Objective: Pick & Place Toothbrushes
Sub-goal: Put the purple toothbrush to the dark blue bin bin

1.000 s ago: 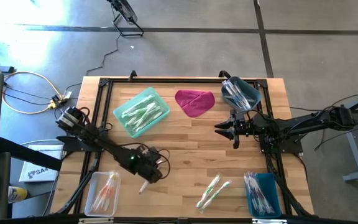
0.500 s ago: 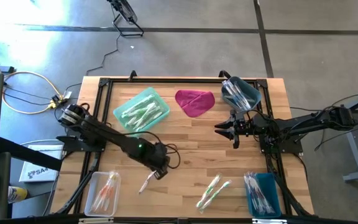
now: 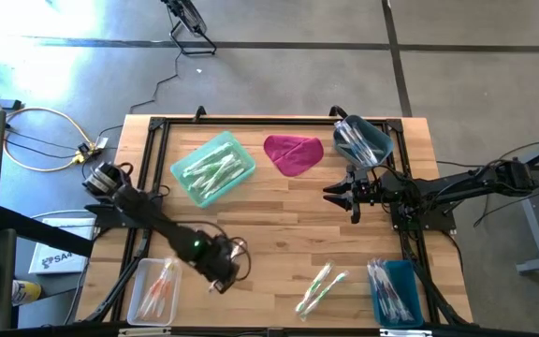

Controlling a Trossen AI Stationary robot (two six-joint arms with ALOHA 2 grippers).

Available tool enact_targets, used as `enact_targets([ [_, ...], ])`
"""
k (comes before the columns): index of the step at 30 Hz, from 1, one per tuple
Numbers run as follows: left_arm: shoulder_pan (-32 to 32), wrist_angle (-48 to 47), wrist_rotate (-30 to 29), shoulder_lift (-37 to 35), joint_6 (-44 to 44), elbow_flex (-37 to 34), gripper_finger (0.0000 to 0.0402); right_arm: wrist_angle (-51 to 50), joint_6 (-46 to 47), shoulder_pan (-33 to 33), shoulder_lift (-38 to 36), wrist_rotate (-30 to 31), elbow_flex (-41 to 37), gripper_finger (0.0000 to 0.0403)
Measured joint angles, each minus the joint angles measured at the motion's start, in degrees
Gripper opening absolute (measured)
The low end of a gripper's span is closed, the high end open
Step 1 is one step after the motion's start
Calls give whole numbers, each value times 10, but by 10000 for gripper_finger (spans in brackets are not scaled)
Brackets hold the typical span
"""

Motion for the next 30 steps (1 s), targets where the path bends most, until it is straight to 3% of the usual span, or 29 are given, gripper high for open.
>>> enact_targets([
  [10,-60,1,-87,0,-73,0,65,0,4,0,0,0,0,116],
  [20,-59,19,-100,0,-74,0,65,0,4,0,0,0,0,116],
  [25,-59,27,-76,0,-75,-10,66,-1,4,0,0,0,0,116],
  [30,-59,30,-57,6,-88,-31,95,-1,4,0,0,0,0,116],
])
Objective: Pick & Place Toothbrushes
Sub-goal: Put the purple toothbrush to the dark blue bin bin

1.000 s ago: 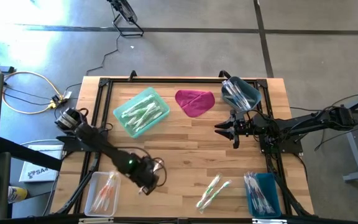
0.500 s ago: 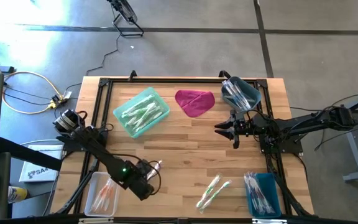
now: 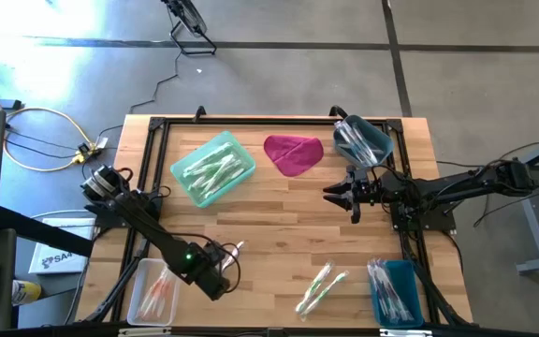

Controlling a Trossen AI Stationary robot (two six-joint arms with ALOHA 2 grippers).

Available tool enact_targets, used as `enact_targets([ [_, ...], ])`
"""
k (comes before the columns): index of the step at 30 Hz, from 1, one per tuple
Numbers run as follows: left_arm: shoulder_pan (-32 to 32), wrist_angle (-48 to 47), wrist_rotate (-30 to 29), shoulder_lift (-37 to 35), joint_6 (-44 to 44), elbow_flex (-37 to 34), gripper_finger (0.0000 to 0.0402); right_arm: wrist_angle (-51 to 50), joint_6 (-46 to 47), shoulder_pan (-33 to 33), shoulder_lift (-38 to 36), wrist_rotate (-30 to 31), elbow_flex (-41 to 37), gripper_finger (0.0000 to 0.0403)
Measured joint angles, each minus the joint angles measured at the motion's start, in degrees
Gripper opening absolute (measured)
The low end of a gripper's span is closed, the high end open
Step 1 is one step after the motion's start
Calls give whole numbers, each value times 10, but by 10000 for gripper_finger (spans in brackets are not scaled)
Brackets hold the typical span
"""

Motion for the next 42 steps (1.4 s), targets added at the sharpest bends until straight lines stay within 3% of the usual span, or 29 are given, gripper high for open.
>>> enact_targets([
  [6,0,34,6,13,1,-6,162,-3,0,0,0,0,0,116],
  [10,0,68,3,15,6,-5,185,-4,0,0,0,0,0,116],
  [23,0,61,-26,15,6,-6,188,-7,0,0,0,0,0,116],
  [42,0,63,-21,22,6,-5,188,-7,0,0,0,0,0,116],
])
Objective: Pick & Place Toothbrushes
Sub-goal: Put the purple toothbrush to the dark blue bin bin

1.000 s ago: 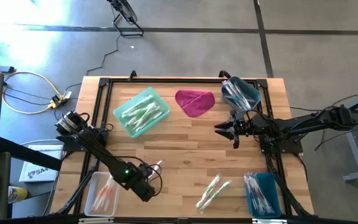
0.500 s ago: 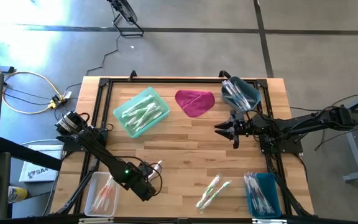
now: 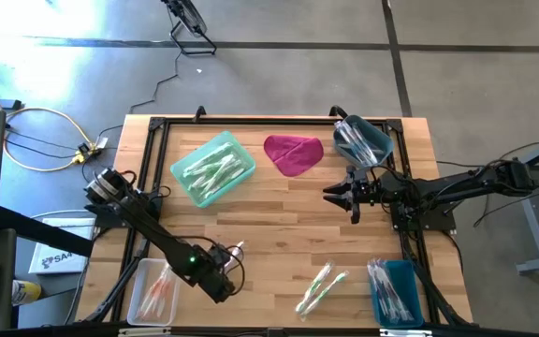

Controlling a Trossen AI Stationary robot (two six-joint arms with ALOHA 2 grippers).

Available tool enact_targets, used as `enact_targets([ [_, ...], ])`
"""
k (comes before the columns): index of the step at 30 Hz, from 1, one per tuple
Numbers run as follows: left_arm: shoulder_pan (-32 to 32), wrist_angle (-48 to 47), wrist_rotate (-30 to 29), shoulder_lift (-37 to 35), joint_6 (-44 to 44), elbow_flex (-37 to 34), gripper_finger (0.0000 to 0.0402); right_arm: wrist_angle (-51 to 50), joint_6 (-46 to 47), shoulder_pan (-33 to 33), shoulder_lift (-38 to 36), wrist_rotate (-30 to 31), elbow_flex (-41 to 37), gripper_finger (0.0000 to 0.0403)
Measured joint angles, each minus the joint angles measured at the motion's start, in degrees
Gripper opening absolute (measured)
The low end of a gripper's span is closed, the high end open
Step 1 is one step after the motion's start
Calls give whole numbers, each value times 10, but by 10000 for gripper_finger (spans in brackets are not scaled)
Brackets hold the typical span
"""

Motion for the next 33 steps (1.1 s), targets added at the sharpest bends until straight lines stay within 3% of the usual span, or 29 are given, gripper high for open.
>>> enact_targets([
  [13,0,40,56,56,15,1,188,-2,0,0,0,1,0,116],
  [33,0,39,40,57,28,0,186,-1,0,0,0,2,0,116],
])
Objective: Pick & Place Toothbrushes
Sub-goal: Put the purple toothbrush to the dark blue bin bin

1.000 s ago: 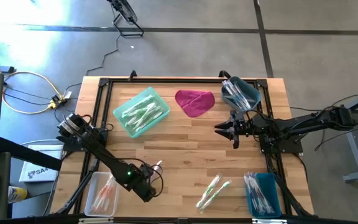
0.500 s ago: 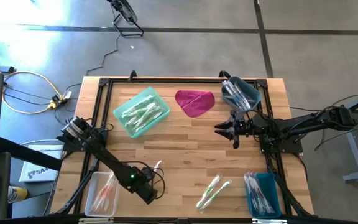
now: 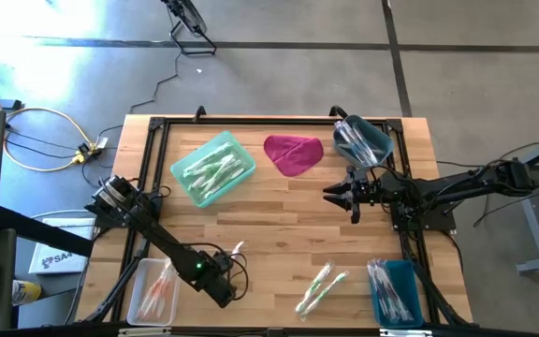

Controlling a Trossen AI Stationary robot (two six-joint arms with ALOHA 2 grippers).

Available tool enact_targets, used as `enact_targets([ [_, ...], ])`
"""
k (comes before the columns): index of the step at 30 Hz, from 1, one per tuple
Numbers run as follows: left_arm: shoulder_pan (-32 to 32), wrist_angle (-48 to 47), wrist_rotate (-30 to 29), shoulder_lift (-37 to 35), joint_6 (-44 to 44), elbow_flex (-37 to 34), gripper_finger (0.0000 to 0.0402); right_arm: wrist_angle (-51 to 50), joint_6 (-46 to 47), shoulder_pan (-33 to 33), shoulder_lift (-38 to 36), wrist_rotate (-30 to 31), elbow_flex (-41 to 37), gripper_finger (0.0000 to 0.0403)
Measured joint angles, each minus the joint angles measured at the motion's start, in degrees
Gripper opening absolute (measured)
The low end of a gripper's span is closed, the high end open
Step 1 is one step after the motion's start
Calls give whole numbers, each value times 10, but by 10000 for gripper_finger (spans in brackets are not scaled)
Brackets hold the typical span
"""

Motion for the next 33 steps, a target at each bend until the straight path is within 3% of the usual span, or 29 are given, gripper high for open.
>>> enact_targets([
  [12,0,-11,-4,0,1,-2,77,0,0,0,0,0,0,116],
  [19,0,-8,-4,1,2,-2,33,0,0,0,0,0,0,116],
  [24,0,0,-4,1,2,-1,14,0,0,0,0,0,0,116],
  [33,0,1,-11,1,31,-1,15,0,0,0,0,-2,0,116],
])
